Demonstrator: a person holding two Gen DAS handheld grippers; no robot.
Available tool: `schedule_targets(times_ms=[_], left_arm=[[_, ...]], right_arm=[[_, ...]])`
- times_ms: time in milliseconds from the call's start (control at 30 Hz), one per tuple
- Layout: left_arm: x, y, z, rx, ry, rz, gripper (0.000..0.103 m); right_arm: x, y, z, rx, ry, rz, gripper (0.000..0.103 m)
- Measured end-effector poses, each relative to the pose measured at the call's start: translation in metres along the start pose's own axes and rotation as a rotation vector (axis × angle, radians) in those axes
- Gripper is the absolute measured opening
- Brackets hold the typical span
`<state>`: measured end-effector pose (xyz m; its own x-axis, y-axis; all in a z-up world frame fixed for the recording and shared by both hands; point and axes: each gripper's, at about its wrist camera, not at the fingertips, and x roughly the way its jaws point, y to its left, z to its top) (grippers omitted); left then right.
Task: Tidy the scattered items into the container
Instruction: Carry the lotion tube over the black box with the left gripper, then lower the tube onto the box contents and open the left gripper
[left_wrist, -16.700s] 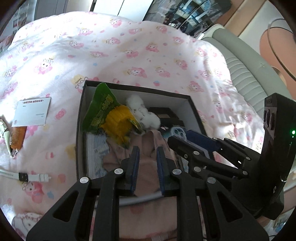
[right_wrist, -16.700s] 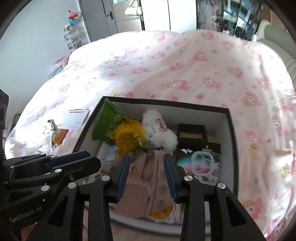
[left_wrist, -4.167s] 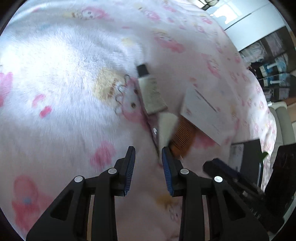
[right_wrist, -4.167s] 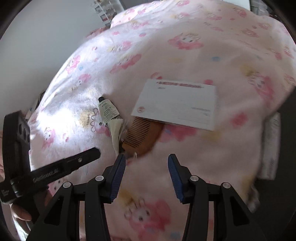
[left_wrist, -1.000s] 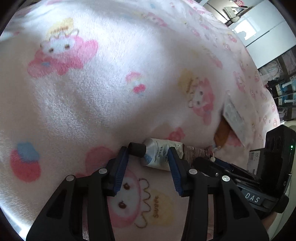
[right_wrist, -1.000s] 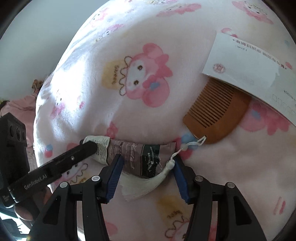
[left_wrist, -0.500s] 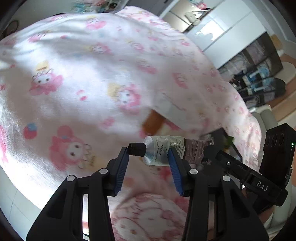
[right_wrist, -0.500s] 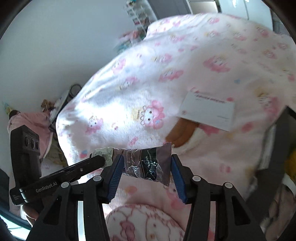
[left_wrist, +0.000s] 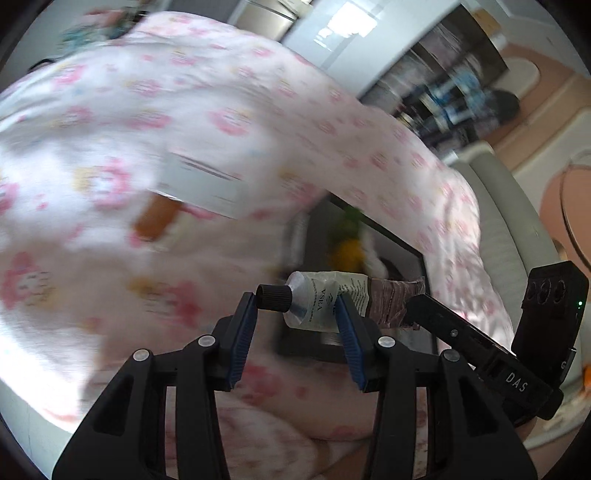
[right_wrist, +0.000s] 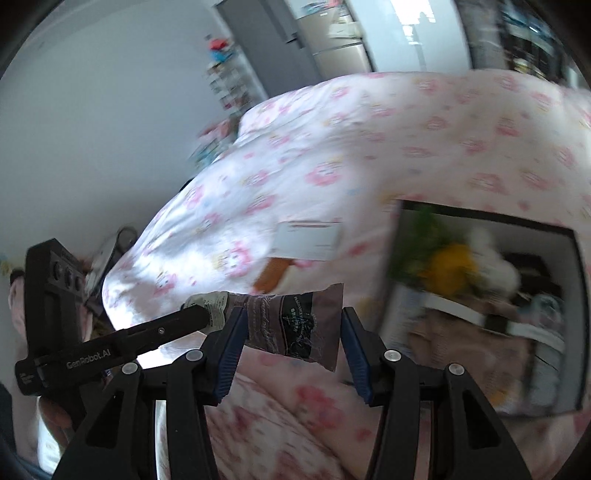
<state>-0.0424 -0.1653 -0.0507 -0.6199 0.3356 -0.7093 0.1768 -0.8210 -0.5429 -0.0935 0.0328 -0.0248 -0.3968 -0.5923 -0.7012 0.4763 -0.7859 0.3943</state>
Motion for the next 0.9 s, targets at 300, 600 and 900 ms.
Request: schedule_targets(times_ms=[300,600,900], left_arm=[[0.109,-0.090,0.002,0.125,0.147,-0.067,0.045],[0.183,-0.107,-0.014,0.155,0.269,-0.003,0.046],[0.219,-0.104,-0.024,0.156,0.352,0.105,0.044]], right_arm=[[-0.036,-0.113,-0.009,0.086,-0.024,-0.205,0.047],[-0.020,-0.180,-0.023,0.170,-0.005,-0.266,0.047],[0.015,-0.215,-0.035,0.259,0.135,-0.266,0.047]])
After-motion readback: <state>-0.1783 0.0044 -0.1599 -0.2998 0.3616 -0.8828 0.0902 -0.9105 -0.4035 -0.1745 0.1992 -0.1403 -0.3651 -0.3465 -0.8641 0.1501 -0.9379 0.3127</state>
